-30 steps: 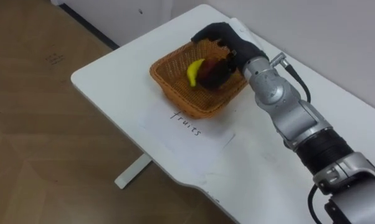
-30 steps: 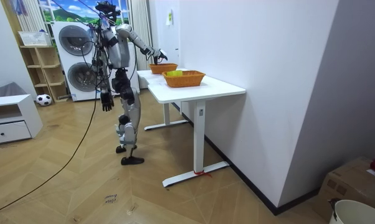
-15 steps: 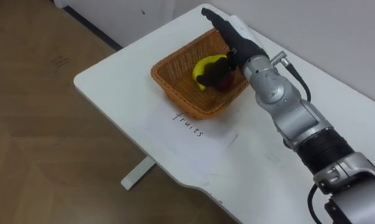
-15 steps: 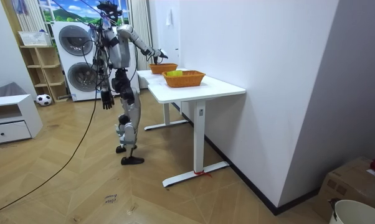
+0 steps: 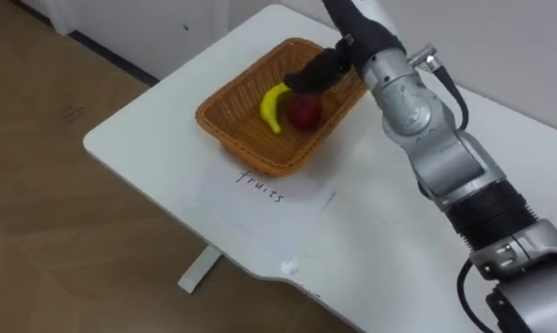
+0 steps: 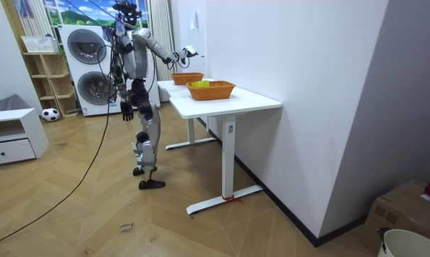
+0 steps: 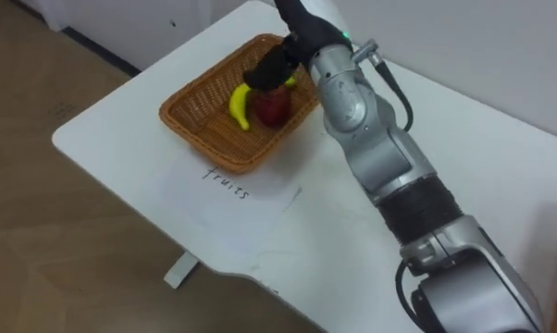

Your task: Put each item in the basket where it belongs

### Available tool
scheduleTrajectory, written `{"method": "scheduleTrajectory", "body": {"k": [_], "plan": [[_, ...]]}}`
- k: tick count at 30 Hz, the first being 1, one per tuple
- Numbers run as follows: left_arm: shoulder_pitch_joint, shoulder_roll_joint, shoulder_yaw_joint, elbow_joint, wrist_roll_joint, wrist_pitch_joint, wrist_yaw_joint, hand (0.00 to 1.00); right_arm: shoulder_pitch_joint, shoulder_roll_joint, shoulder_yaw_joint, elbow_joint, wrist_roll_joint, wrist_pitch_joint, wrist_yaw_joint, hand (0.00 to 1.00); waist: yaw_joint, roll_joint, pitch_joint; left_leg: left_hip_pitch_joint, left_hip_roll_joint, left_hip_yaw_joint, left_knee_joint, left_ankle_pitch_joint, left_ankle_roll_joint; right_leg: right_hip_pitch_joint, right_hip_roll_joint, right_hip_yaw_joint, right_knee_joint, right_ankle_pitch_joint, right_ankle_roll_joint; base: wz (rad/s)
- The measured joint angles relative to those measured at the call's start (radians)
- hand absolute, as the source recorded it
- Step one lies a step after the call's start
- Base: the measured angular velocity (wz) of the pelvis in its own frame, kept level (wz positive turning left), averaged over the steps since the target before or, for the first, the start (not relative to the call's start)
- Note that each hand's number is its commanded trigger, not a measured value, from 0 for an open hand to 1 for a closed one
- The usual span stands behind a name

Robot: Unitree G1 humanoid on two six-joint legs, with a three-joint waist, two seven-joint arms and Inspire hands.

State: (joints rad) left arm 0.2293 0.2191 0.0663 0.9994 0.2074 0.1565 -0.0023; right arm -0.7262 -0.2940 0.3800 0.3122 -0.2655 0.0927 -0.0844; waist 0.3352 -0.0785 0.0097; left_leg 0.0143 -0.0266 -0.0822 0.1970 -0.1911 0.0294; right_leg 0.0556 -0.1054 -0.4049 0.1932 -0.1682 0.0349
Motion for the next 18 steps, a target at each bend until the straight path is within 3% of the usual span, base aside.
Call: {"method": "scheduleTrajectory", "body": {"k": [3, 5, 7, 13, 18], "plan": [[-0.003, 0.000, 0.003, -0.001, 0.003, -0.006, 0.013, 0.00, 0.000, -0.035, -0.032, -0.018, -0.003, -0.003, -0.008, 0.00, -0.034, 0.005, -0.0088, 0.016, 0.005, 0.021, -0.010, 0.000, 0.000, -0.001, 0.001, 0.020, 0.013, 0.000, 0.000, -0.21], [-0.026, 0.000, 0.011, -0.002, 0.002, -0.010, 0.018, 0.00, 0.000, -0.086, -0.053, -0.039, -0.017, -0.003, -0.008, 0.00, -0.058, 0.001, -0.0139, 0.018, 0.007, 0.026, -0.013, 0.000, 0.001, -0.006, 0.001, 0.023, 0.022, 0.000, 0.000, -0.04], [-0.028, 0.000, 0.010, -0.004, 0.002, -0.012, 0.017, 0.00, 0.000, -0.116, -0.065, -0.075, -0.023, -0.002, -0.007, 0.00, -0.081, 0.001, -0.0142, 0.032, 0.011, 0.039, -0.017, 0.001, 0.001, -0.005, 0.003, 0.038, 0.028, 0.000, 0.000, -0.18], [-0.033, 0.000, 0.011, -0.021, 0.035, -0.032, 0.004, 0.00, 0.002, -0.145, -0.158, -0.179, -0.050, -0.005, -0.014, 0.00, -0.143, -0.010, -0.0198, 0.055, 0.015, 0.073, -0.032, 0.001, 0.002, -0.003, 0.010, 0.081, 0.028, 0.001, -0.002, -0.19], [-0.041, 0.009, 0.011, -0.024, 0.070, -0.036, -0.013, 0.00, 0.013, -0.202, -0.181, -0.226, -0.056, -0.007, -0.007, 0.00, -0.188, -0.021, -0.0158, 0.069, 0.018, 0.087, -0.043, -0.002, 0.005, -0.004, 0.017, 0.105, 0.027, 0.001, -0.002, -0.15]]}}
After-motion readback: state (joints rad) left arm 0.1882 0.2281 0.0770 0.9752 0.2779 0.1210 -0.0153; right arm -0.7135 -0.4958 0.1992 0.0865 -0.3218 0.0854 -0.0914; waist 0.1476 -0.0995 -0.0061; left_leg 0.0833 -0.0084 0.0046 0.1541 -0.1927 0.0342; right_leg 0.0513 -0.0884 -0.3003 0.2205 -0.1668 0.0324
